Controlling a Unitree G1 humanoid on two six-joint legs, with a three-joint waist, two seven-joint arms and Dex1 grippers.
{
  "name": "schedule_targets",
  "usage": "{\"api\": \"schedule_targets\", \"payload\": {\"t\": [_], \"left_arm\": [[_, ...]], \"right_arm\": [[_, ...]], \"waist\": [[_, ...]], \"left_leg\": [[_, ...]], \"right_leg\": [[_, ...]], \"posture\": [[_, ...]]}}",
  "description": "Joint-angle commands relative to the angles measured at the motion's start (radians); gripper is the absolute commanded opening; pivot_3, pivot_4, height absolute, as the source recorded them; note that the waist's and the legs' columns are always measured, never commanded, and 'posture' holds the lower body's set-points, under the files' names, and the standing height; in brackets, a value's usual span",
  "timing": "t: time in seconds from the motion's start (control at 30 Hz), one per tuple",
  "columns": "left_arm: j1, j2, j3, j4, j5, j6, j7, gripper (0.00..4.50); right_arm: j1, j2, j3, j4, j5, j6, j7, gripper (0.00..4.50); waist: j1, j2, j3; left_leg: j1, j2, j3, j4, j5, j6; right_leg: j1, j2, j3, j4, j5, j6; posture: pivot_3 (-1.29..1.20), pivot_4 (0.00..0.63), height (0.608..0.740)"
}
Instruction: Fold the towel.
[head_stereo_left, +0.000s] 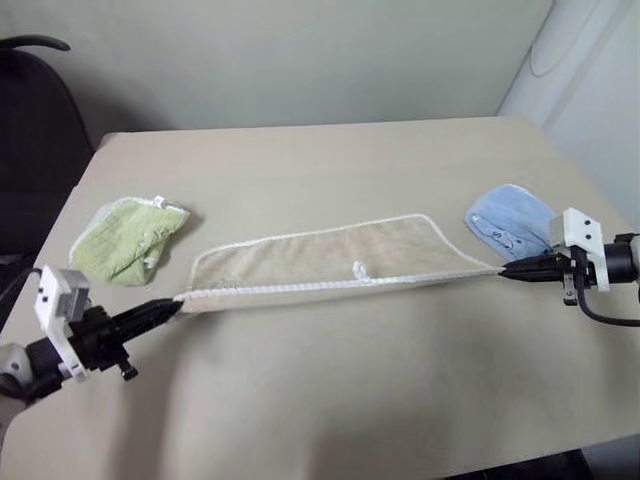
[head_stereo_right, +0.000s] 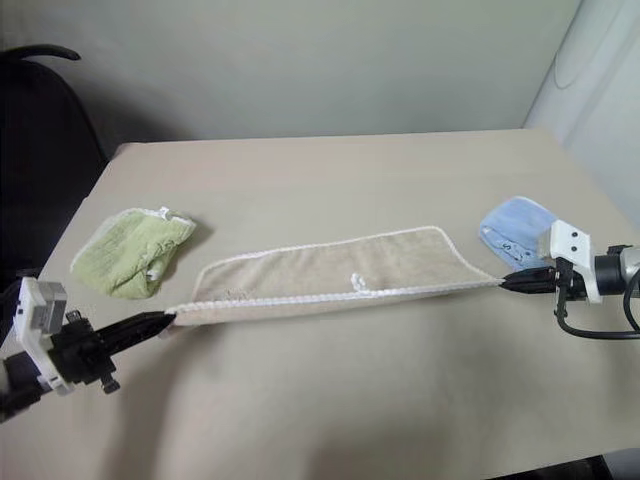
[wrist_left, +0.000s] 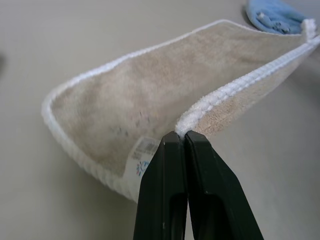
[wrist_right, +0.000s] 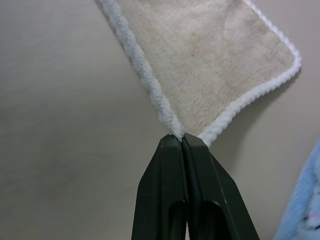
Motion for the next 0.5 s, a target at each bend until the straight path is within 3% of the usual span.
{"api": "schedule_targets", "payload": {"t": [0.03, 0.33, 0.5], "left_arm": [[-0.023, -0.015, 0.007, -0.018, -0.014, -0.002, 0.040, 0.04], [-0.370, -0.019, -0.201, 0.311, 0.213, -0.138, 0.204, 0.04], [-0.519, -0.027, -0.319, 0.468, 0.298, -0.211, 0.184, 0.04]], "right_arm": [[-0.085, 0.010, 0.005, 0.031, -0.031, -0.030, -0.045, 0.00], [-0.522, 0.234, 0.189, 0.570, -0.297, -0.232, -0.273, 0.00], [-0.678, 0.332, 0.247, 0.819, -0.396, -0.284, -0.397, 0.00]], "waist": [[0.001, 0.000, 0.000], [0.005, 0.002, -0.001], [0.006, 0.002, -0.001]], "left_leg": [[0.005, 0.000, 0.000, 0.000, 0.000, 0.000], [0.003, -0.002, -0.001, 0.001, 0.000, -0.002], [-0.016, -0.001, -0.002, 0.001, 0.006, -0.014]], "right_leg": [[0.004, 0.000, 0.000, 0.000, 0.000, 0.000], [-0.001, 0.000, 0.001, 0.006, 0.000, 0.000], [-0.018, 0.000, 0.000, 0.009, 0.000, 0.000]], "posture": [[0.00, 0.150, 0.740], [0.00, 0.150, 0.740], [0.00, 0.150, 0.740]]}}
